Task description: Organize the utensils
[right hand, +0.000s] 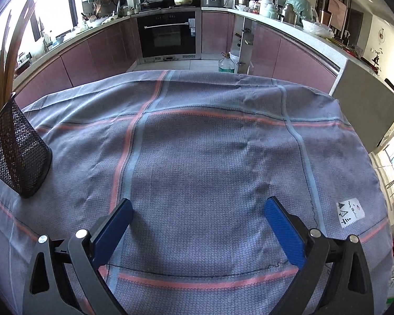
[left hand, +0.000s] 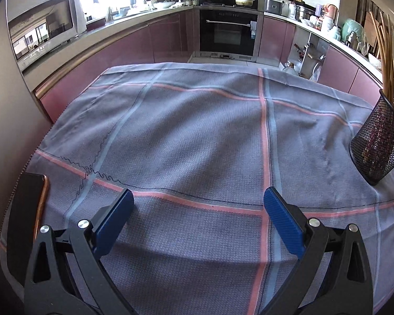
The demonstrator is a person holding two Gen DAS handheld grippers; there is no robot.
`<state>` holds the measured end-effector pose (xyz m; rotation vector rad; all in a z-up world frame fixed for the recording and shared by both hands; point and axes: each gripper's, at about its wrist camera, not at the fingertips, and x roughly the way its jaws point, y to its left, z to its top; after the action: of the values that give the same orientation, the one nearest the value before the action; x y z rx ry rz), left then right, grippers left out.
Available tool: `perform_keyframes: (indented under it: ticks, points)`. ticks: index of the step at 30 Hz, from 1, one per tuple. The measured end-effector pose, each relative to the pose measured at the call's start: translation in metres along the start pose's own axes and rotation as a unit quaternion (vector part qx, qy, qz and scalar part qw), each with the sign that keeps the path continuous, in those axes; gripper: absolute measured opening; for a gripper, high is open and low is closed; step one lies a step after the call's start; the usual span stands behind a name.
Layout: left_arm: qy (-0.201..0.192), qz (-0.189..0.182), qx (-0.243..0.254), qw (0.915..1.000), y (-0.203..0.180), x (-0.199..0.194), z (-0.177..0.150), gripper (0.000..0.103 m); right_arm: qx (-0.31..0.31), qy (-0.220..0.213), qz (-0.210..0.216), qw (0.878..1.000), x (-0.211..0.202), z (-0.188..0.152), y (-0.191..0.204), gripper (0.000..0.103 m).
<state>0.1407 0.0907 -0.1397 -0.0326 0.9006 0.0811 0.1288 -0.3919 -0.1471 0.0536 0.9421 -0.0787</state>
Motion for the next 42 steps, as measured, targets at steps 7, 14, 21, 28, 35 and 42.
perform_keyframes:
  ticks: [7,14,21,28,35,42]
  points:
    - [0.018,0.005,0.007,0.9998,-0.007,0.01,0.001,0.097,0.0,0.0,0.0,1.0,0.0,0.0,0.0,0.097]
    - [0.019,0.004,0.004,0.9998,-0.009,0.011,0.001,0.097,0.0,0.0,0.0,1.0,0.0,0.0,0.0,0.097]
    - [0.019,0.002,0.004,0.9998,-0.009,0.011,0.002,0.097,0.0,0.0,-0.001,1.0,0.0,0.001,0.0,0.097]
    - [0.017,-0.002,0.002,0.9998,-0.01,0.011,0.001,0.097,0.001,0.0,-0.001,1.0,0.0,0.0,0.0,0.097]
    - [0.018,-0.001,0.002,0.9998,-0.01,0.011,0.0,0.097,0.001,0.0,-0.001,1.0,0.0,0.0,0.0,0.097]
    - [0.018,0.001,0.004,0.9998,-0.01,0.01,0.0,0.097,0.001,0.0,-0.001,1.0,0.0,0.0,-0.001,0.097]
